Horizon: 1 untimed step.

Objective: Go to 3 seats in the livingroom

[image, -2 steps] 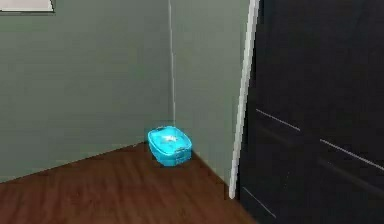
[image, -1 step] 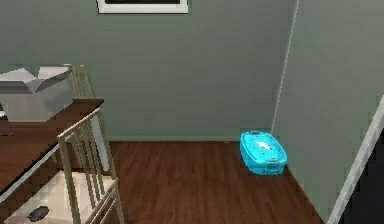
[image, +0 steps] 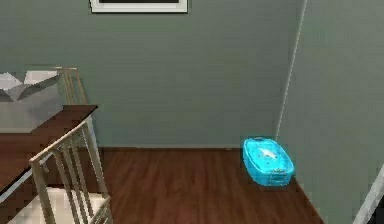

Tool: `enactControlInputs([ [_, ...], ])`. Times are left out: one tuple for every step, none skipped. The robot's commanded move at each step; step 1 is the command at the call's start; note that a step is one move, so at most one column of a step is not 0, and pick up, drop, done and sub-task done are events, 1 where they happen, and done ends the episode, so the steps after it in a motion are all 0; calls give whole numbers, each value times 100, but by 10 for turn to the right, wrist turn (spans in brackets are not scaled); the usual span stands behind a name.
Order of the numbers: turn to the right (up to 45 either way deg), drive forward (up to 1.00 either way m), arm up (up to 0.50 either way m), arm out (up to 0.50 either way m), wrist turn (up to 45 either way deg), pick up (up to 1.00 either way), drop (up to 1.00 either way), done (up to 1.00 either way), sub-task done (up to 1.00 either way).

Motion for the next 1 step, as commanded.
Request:
enactControlInputs([
  [-420,0,0,0,0,0,0,0,0],
])
